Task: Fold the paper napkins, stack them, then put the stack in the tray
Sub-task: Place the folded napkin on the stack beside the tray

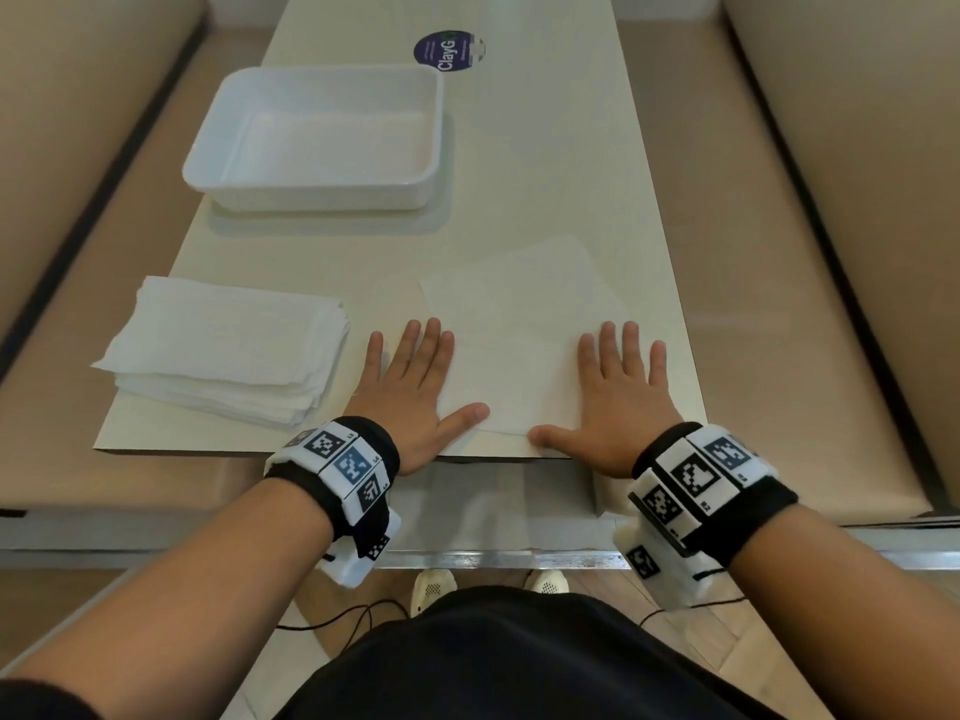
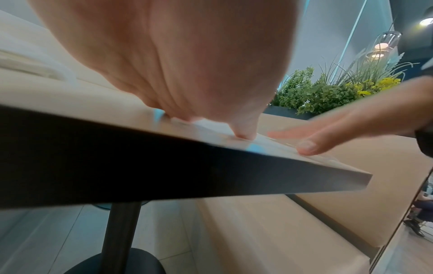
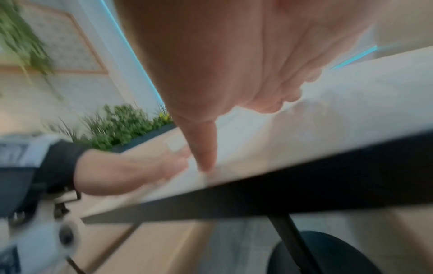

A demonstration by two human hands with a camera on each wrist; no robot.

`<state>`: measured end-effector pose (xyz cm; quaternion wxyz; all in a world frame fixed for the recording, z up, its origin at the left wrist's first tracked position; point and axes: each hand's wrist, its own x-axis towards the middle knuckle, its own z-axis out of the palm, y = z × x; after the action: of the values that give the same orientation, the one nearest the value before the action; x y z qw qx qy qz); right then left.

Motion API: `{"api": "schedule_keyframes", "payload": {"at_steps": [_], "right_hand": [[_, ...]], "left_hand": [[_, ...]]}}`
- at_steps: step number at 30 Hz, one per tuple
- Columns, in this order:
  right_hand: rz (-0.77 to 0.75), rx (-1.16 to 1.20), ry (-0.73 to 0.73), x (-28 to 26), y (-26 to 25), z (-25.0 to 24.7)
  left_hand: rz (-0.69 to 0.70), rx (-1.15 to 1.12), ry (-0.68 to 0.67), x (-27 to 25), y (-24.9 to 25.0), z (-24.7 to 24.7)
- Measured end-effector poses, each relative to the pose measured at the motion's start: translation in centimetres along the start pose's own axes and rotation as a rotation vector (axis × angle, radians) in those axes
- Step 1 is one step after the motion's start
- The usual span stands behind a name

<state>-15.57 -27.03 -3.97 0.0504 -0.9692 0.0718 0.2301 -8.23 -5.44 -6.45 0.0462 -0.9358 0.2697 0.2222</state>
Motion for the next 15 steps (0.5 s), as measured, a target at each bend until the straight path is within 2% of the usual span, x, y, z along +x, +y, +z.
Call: {"api": "schedule_keyframes", "payload": {"at_steps": [4, 7, 12, 15], "right_hand": [[-0.163, 0.114, 0.133, 2.3, -2.6, -2.5], [-0.129, 0.143, 0.168, 3.8, -3.9, -3.1], [-0.046, 0.214, 0.075, 5.2, -3.8, -4.3], [-0.050, 0.260, 0.046, 5.7, -3.6, -4.6]], "left_hand": [[-0.007, 0.004, 0.003, 0.0, 0.0, 0.0], [-0.001, 0.001, 0.006, 0.0, 0.0, 0.2], [0.002, -0.004, 0.008, 0.1, -0.2, 0.4], [-0.007, -0.018, 0.038, 0.1, -0.1, 0.4]]}}
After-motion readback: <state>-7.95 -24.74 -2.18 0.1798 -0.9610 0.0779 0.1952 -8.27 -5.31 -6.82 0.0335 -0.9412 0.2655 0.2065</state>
